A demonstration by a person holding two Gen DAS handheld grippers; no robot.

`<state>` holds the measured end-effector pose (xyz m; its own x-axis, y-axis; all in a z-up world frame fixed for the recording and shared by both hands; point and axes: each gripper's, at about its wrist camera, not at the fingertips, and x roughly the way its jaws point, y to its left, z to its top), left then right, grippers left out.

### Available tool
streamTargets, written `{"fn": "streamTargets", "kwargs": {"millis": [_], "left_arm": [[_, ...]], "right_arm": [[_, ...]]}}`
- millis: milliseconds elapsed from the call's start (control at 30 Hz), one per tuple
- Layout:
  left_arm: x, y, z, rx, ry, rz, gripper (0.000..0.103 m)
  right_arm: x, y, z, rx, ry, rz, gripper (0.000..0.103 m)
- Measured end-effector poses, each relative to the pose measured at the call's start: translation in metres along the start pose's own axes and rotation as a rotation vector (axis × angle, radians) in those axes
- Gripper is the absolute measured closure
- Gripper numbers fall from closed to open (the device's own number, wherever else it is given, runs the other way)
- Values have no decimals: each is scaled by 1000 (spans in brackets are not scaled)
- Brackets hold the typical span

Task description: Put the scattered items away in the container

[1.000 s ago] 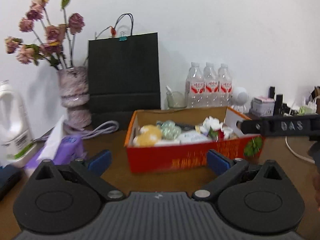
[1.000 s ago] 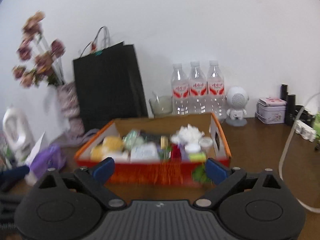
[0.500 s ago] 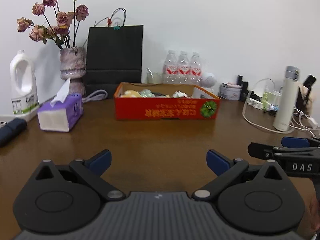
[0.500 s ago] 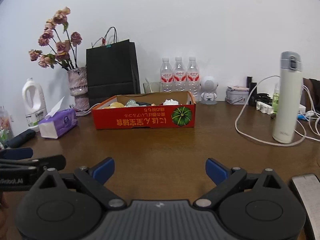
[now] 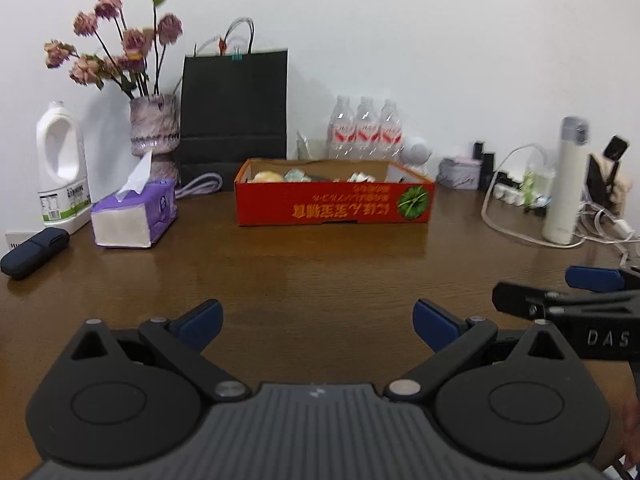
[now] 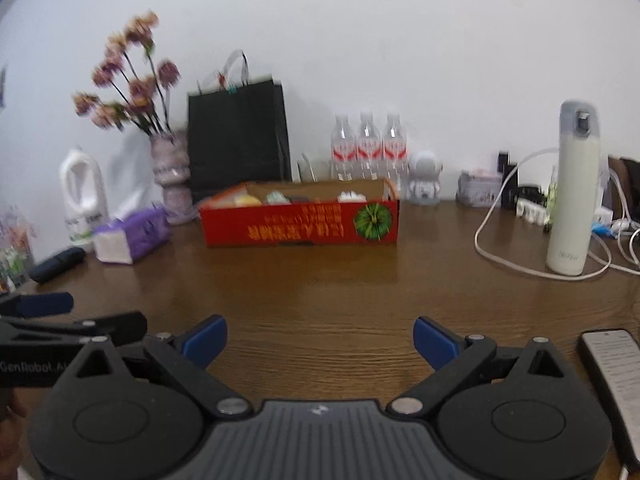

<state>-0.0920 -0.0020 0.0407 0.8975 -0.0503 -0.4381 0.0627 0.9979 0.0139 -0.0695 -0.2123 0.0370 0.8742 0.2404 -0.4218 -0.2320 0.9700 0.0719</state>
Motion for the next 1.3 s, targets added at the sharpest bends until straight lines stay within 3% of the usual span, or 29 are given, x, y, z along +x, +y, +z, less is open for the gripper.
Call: {"fn": "streamTargets", "kwargs": {"millis": [100,267,433,733,1300], "left_arm": [[41,8,12,-2,80,61,0],[81,18,17,-31,157,19,0],[101,26,15,-67,247,12,0],[111,23,14,-34,248,67,0],[112,24,15,-41,250,61,0]], "right_arm": [[40,-6,10,11,85,-9,3],[91,-4,15,-6,212,-31,3],[109,-1,13,-24,243,-36,3],[116,4,13,-43,268,-42,0],[119,4,15,-25,267,-72,0]]}}
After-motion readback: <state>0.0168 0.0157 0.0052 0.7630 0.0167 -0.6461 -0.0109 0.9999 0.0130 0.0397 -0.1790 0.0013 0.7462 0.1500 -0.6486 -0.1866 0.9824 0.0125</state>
